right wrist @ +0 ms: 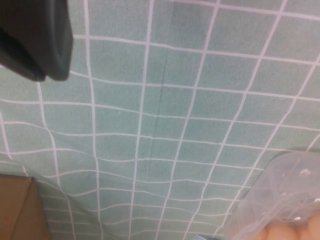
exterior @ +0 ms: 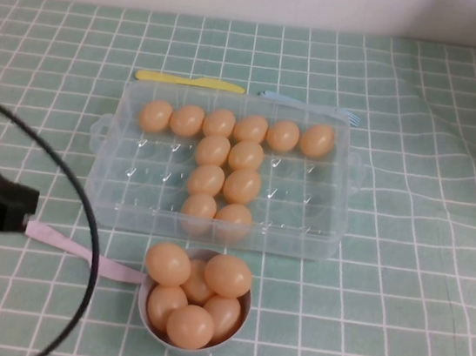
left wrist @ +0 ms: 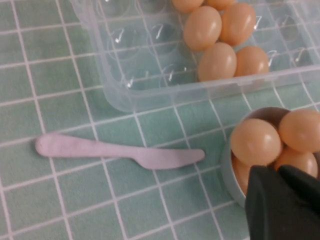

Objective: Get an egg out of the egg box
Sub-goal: Pick up the egg from the plastic box

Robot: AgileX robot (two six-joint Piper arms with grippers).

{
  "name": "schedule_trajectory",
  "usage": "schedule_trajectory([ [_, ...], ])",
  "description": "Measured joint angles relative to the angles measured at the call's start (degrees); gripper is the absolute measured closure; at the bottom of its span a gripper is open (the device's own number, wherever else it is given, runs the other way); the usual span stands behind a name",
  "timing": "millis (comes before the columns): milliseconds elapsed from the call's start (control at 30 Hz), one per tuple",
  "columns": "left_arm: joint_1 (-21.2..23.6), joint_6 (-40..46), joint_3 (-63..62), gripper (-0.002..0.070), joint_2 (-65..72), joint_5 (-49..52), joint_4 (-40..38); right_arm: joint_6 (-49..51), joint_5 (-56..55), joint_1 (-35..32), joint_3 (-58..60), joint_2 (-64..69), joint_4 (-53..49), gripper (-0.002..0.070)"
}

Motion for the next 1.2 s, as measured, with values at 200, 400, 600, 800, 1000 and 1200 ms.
schedule_trajectory([
  [200, -1.8, 0.7, -15.6, 0.0678, 16.8, 3.3, 4.4, 0.0, 0.0, 0.0, 0.0, 0.0, 0.0, 0.0694],
  [400, -10.5, -1.5, -28.8, 0.0678, 30.9, 7.0, 11.3, 0.0, 0.0, 0.0, 0.0, 0.0, 0.0, 0.0694],
  [600, -18.5, -5.7, -40.3, 0.0678, 43.2, 11.6, 17.6, 0.0, 0.0, 0.0, 0.0, 0.0, 0.0, 0.0694],
  [800, -23.2, -10.3, -50.1, 0.0678, 52.4, 16.9, 22.3, 0.0, 0.0, 0.0, 0.0, 0.0, 0.0, 0.0694],
  [1000, -24.8, -12.2, -57.8, 0.0673, 59.1, 20.3, 24.5, 0.0, 0.0, 0.0, 0.0, 0.0, 0.0, 0.0694],
  [1200, -24.9, -12.1, -62.0, 0.0432, 63.4, 20.6, 26.3, 0.0, 0.0, 0.0, 0.0, 0.0, 0.0, 0.0694],
])
